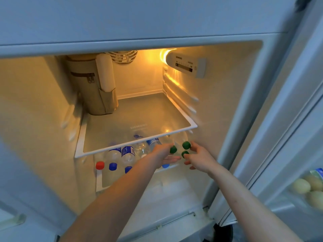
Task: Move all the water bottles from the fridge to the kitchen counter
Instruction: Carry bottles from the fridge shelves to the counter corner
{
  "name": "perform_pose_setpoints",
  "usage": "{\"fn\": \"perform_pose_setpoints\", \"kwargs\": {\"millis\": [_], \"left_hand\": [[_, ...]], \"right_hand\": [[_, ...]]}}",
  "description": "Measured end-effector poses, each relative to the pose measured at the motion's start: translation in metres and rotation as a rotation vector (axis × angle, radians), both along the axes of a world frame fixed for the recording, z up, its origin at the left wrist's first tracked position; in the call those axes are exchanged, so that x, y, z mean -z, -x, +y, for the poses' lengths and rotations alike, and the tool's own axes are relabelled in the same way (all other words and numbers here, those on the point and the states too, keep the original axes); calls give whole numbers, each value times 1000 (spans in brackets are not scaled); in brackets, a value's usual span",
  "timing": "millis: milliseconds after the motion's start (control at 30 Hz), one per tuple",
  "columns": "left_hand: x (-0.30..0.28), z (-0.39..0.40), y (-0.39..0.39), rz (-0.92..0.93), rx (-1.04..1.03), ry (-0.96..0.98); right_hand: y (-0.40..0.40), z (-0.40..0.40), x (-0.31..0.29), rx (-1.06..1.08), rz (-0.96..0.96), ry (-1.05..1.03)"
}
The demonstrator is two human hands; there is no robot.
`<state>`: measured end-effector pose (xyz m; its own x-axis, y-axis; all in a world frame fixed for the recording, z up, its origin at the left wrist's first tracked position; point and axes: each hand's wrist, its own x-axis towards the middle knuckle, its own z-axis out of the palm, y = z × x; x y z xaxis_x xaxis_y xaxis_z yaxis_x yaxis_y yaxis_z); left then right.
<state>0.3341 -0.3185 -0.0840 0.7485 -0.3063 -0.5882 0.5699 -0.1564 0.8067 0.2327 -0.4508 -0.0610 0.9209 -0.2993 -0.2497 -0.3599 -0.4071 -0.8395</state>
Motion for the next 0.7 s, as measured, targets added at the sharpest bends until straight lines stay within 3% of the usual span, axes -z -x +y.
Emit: {"fn": "perform_pose_setpoints", "kwargs": {"millis": [433,700], "left_hand": [[-7,16,-18,-12,-186,126],[8,64,7,-64,-143,35]], "right_hand": [[-16,1,15,97,18,-144],[-43,9,26,194,26,-196]]}}
